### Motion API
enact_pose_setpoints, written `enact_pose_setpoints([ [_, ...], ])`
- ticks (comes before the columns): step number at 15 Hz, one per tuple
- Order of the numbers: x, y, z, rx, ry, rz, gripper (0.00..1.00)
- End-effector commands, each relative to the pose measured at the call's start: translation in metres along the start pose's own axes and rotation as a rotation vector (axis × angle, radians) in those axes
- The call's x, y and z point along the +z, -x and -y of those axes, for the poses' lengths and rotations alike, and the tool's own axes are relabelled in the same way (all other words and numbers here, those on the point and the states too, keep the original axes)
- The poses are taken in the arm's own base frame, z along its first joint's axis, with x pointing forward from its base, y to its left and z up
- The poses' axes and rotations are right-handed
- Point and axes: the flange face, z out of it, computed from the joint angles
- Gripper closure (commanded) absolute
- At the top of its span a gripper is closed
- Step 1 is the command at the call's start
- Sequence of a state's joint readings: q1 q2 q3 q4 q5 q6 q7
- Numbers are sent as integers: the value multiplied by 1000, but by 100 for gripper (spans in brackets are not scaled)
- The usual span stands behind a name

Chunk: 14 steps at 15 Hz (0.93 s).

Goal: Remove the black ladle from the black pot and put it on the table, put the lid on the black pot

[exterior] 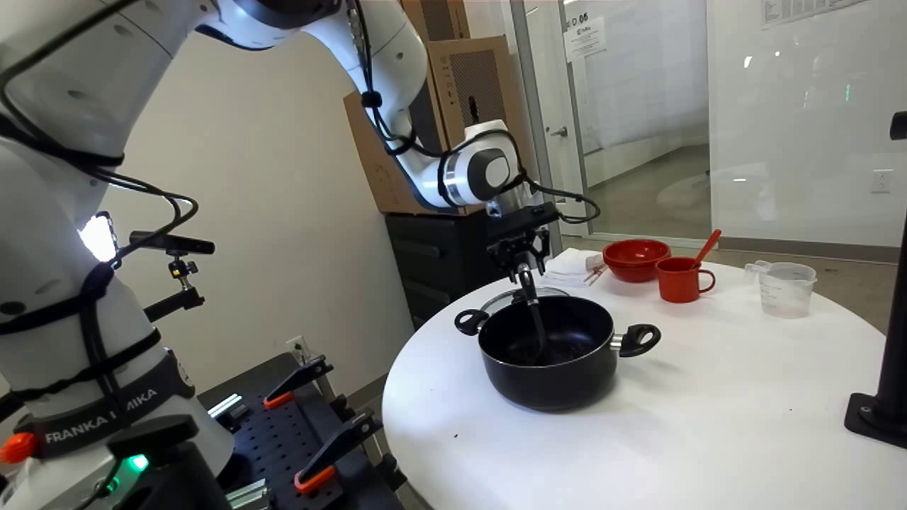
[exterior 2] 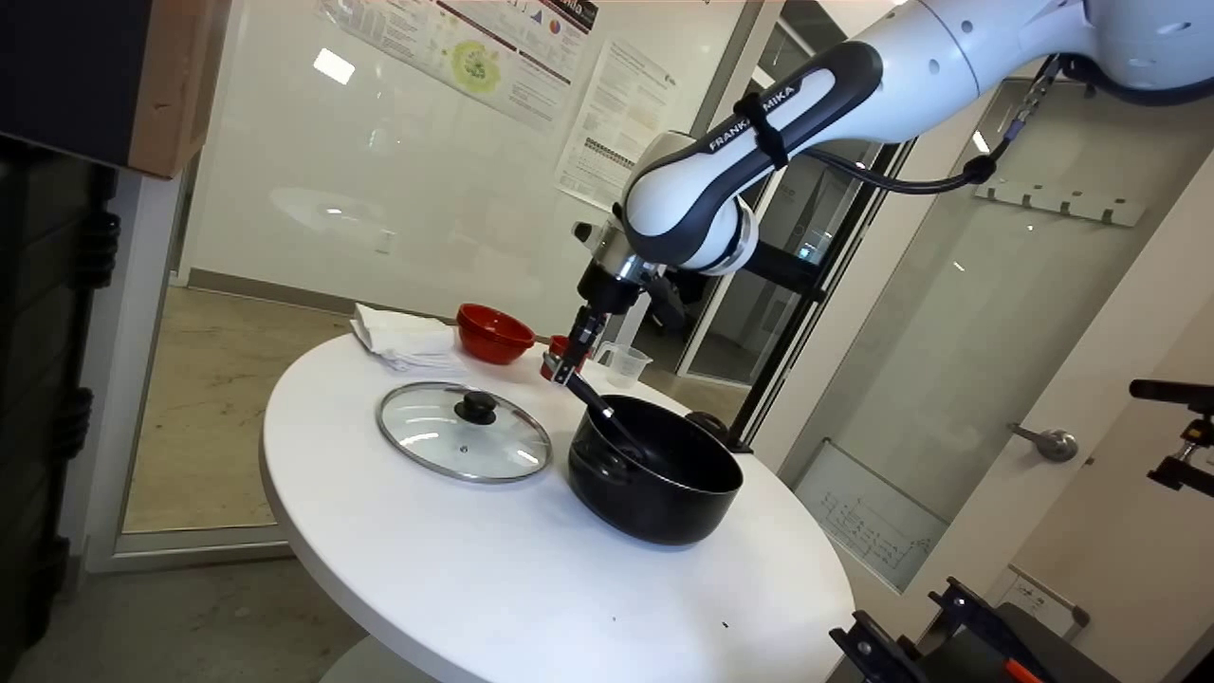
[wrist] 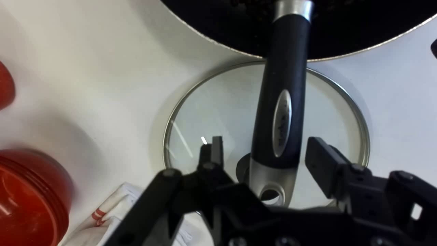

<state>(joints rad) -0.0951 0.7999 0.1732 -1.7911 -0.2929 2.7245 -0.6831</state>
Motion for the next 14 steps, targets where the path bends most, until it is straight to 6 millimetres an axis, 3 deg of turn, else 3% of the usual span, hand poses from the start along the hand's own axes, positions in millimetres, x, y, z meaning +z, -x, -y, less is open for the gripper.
enact_pose_setpoints([
  [1,3,-5,-4,-26,0,10,66],
  [4,-1,-6,-4,-30,-3,6,89],
  [5,-2,-7,-4,-29,-5,4,92],
  [9,-21,-12,-7,-9,-8,-11,92],
  [14,-76,-20,-13,40,10,2,92],
])
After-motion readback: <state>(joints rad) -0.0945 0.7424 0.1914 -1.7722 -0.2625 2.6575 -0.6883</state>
